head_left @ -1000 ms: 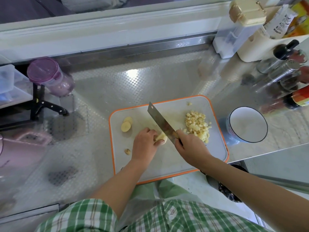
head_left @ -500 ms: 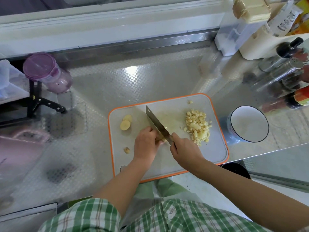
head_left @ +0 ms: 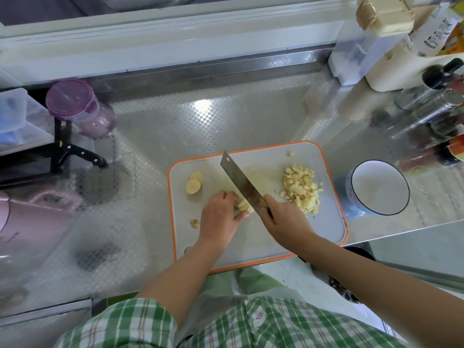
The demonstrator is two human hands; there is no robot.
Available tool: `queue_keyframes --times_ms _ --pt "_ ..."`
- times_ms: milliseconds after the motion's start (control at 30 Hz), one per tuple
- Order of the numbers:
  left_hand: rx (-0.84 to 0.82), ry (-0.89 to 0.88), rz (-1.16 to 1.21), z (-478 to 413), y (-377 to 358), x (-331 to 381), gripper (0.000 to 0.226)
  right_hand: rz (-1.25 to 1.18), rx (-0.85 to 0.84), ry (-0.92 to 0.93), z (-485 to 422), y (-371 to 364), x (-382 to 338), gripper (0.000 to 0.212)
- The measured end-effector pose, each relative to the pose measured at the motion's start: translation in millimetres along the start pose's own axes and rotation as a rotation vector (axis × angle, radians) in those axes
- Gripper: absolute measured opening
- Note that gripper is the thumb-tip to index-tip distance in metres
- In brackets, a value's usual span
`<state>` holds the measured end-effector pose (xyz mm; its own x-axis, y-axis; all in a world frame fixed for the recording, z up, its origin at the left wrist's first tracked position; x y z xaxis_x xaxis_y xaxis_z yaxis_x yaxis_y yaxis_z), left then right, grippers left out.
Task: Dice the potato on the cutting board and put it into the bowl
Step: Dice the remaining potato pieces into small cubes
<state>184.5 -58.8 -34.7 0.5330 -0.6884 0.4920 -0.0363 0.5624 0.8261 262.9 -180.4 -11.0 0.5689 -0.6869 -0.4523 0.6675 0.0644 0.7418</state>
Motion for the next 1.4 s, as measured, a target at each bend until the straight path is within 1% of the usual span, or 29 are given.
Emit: queue_keyframes --times_ms 133,333,400,467,633,700,767,833,900,1000,1133,1200,1300,1400 --pt "-0.012 0.011 -0.002 -0.8 -2.7 0.1 0.022 0.083 -0.059 -0.014 3.7 -7.1 0.4 0.012" --pt "-0.014 0.035 0.037 -4.5 -2.8 2.0 0.012 0.123 -0.061 -0.043 0.4 -17.5 -3.5 0.006" --pt "-0.008 0.039 0.036 -4.9 -1.7 3.4 0.012 0.138 -0.053 -0.047 -1.2 -21.6 -3.1 0.006" --pt "-0.014 0.045 0.032 -5.4 -1.2 2.9 0.011 0.132 -0.031 -0.051 -2.1 -23.7 -0.6 0.01" --pt "-0.032 0.042 0.029 -4.1 -1.8 1.5 0.008 0.004 0.025 -0.057 -5.3 -20.2 4.4 0.013" --pt "-0.028 0.036 0.017 -2.3 -0.5 0.8 0.007 -0.039 0.035 -0.037 -6.4 -14.2 2.2 0.014" --pt "-0.019 0.037 0.018 -0.7 0.4 -1.1 0.01 -0.062 0.041 -0.01 -3.8 -6.4 -0.9 0.015" --pt "-0.014 0.044 0.018 -0.4 0.1 -3.0 0.012 -0.052 0.028 0.012 0.8 -2.1 -4.1 0.016" --pt "-0.014 0.05 0.007 -0.5 0.3 -2.5 0.008 -0.011 -0.001 0.022 3.9 -3.9 -6.6 0.014" --pt "0.0 0.053 0.007 -1.5 3.1 -1.0 0.002 0.058 -0.032 0.013 4.9 -11.6 -7.9 0.01" --pt "0.002 0.067 -0.003 -2.7 5.4 0.9 0.004 0.093 -0.04 -0.015 1.7 -21.8 -8.2 0.007" --pt "0.003 0.067 -0.014 -3.0 5.5 1.3 0.006 0.098 -0.045 -0.038 -0.5 -26.7 -8.7 0.005" --pt "-0.006 0.06 -0.012 -3.4 5.1 1.4 0.007 0.101 -0.028 -0.06 -2.1 -31.3 -7.2 0.013" --pt "-0.022 0.054 0.004 -3.7 4.7 -0.2 0.006 0.033 0.006 -0.068 -3.2 -27.9 -2.6 0.012"
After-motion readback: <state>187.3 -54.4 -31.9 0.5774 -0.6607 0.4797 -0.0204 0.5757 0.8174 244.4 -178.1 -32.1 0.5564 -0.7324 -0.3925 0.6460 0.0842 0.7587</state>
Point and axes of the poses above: each hand's wrist, its own z-axis away from the middle knuckle, its own y-axis out of the back of the hand, x = y × z, the point moved 8 cm from there along -z, towards the middle knuckle, and after that the axes turned 10 degrees about -x, right-handed, at the moved point
